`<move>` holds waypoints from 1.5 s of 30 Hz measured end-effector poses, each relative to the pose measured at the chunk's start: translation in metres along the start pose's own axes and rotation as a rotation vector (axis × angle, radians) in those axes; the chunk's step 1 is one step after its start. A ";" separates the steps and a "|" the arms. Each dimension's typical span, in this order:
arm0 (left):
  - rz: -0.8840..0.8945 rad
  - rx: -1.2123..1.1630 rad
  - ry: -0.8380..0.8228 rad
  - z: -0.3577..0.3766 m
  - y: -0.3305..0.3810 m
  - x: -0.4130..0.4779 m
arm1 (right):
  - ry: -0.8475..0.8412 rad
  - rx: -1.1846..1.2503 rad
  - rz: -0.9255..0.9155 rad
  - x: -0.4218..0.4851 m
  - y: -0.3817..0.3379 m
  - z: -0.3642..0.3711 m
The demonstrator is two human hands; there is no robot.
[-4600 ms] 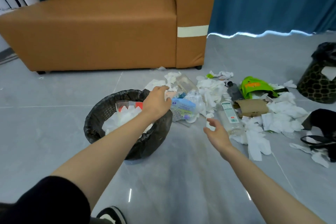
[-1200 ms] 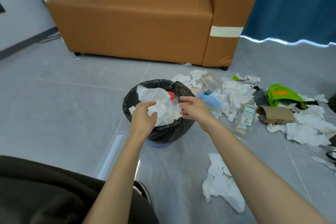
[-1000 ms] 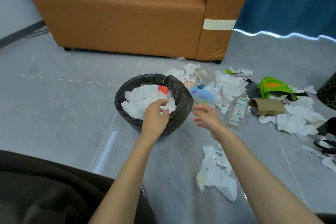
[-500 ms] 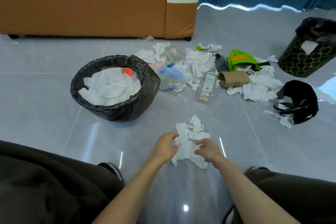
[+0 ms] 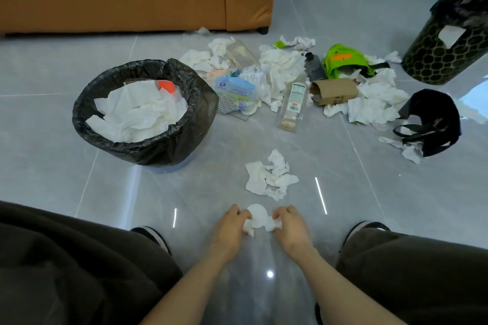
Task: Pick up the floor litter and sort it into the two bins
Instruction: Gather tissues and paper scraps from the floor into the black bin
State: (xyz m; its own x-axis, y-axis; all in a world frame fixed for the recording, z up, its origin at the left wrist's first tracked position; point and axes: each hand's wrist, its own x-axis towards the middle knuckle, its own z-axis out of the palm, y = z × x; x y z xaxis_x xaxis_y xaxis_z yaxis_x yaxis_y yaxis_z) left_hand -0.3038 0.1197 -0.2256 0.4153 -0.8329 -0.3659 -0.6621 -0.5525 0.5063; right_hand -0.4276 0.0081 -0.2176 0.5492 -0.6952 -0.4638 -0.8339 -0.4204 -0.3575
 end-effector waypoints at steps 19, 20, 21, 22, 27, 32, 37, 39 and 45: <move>0.024 -0.479 0.595 -0.160 0.037 0.013 | 0.149 1.216 0.064 0.030 -0.115 -0.122; 0.044 -0.493 0.638 -0.175 0.040 0.009 | 0.135 1.239 0.011 0.029 -0.130 -0.132; 0.057 -0.504 0.681 -0.192 0.041 0.004 | 0.120 1.255 -0.047 0.029 -0.147 -0.142; 0.065 -0.514 0.716 -0.205 0.040 0.000 | 0.104 1.257 -0.101 0.028 -0.162 -0.151; 0.017 -0.445 0.814 -0.261 0.008 -0.011 | 0.036 1.071 -0.291 0.032 -0.237 -0.172; -0.129 -0.430 0.780 -0.278 -0.033 -0.019 | -0.109 1.010 -0.363 0.032 -0.279 -0.166; -0.172 -0.332 0.740 -0.262 -0.041 -0.017 | -0.111 1.055 -0.294 0.035 -0.263 -0.155; -0.109 -0.328 0.775 -0.254 -0.034 -0.014 | -0.080 1.074 -0.241 0.035 -0.246 -0.149; -0.001 -0.384 0.775 -0.210 0.008 0.003 | -0.012 1.028 0.005 0.038 -0.167 -0.119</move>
State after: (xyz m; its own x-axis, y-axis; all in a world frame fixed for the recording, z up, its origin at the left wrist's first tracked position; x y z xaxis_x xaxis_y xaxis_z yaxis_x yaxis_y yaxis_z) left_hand -0.1770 0.1064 -0.0588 0.8165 -0.5422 0.1982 -0.4626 -0.4092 0.7865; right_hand -0.2737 -0.0175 -0.0789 0.5512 -0.6875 -0.4728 -0.3903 0.2884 -0.8744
